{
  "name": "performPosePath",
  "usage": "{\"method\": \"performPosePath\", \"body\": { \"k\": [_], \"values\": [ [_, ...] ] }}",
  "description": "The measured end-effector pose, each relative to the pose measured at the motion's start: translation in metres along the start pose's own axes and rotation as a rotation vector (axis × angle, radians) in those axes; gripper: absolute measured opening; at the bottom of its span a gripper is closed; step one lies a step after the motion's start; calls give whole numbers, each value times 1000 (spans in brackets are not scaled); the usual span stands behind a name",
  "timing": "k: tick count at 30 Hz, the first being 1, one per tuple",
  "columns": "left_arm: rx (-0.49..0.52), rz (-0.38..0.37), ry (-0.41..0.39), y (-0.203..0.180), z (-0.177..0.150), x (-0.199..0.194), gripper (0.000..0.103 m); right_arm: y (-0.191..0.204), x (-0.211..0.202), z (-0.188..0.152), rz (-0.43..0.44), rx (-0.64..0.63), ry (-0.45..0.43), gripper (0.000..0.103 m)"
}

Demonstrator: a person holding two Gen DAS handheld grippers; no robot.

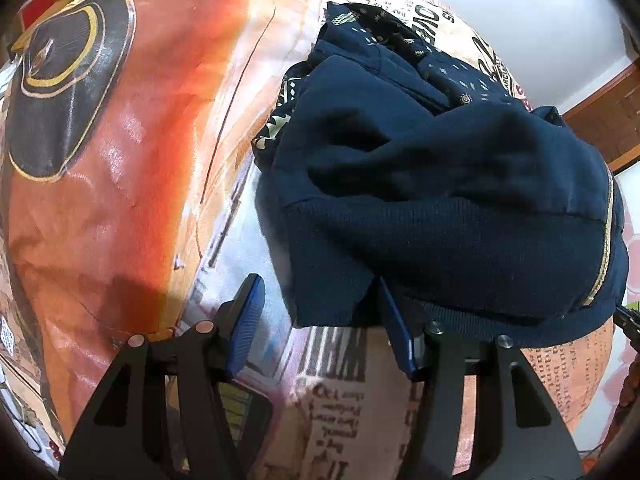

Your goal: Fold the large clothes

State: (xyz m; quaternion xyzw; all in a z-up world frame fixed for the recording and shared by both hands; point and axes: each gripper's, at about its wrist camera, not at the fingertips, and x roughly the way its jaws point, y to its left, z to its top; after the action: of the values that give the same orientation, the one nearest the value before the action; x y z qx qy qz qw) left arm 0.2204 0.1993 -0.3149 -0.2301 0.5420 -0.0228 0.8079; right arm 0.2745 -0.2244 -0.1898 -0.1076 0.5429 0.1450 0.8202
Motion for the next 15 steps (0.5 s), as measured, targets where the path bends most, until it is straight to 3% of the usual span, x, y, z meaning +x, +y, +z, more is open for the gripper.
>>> {"method": "performPosePath", "body": {
  "k": [12,15],
  "values": [
    [3,0,3,1,-1,-1,57,-4,-2,-2,-123,-67,-35,9],
    [3,-3,5,1,-2,-2,57,-21,-8,2,-185,14,-34,9]
  ]
}}
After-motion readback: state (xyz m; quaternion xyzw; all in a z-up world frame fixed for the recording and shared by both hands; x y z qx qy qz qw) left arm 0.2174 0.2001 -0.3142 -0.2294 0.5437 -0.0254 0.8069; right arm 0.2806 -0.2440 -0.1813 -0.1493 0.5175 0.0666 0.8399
